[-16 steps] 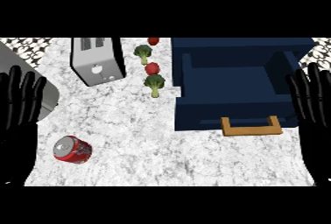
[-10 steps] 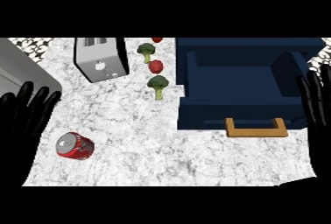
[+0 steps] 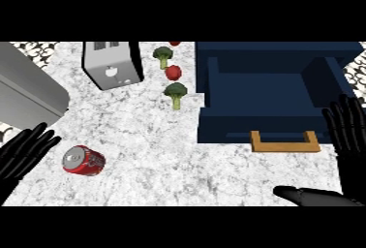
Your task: Pick up the can, place it into the drawer and close the drawer
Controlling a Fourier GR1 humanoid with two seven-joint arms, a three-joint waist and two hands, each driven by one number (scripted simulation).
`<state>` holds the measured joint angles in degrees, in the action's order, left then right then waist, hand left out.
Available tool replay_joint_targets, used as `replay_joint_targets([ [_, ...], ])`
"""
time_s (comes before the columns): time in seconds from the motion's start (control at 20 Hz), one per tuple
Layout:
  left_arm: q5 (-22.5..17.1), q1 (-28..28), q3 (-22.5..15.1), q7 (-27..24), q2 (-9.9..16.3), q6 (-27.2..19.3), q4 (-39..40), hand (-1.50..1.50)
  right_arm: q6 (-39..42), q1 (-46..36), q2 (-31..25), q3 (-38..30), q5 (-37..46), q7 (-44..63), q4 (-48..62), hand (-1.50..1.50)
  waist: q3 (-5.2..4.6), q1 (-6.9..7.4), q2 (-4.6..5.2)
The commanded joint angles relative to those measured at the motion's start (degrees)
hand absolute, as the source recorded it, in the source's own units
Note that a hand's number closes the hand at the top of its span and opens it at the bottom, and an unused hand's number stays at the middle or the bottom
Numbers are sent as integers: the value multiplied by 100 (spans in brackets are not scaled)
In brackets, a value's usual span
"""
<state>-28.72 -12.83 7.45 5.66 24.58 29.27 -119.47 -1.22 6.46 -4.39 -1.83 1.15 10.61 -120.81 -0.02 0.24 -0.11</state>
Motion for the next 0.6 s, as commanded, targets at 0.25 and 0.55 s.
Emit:
replay_joint_targets([
  [0.25, -799, -996, 837, 158, -41, 812, -192, -150, 163, 182, -9, -262, -135, -129, 235, -150, 2, 22, 2],
  [0.55, -1121, -124, 1090, 920, 196, 495, 195, -150, 737, 1016, -214, -745, -788, -298, -401, -150, 4, -57, 1],
])
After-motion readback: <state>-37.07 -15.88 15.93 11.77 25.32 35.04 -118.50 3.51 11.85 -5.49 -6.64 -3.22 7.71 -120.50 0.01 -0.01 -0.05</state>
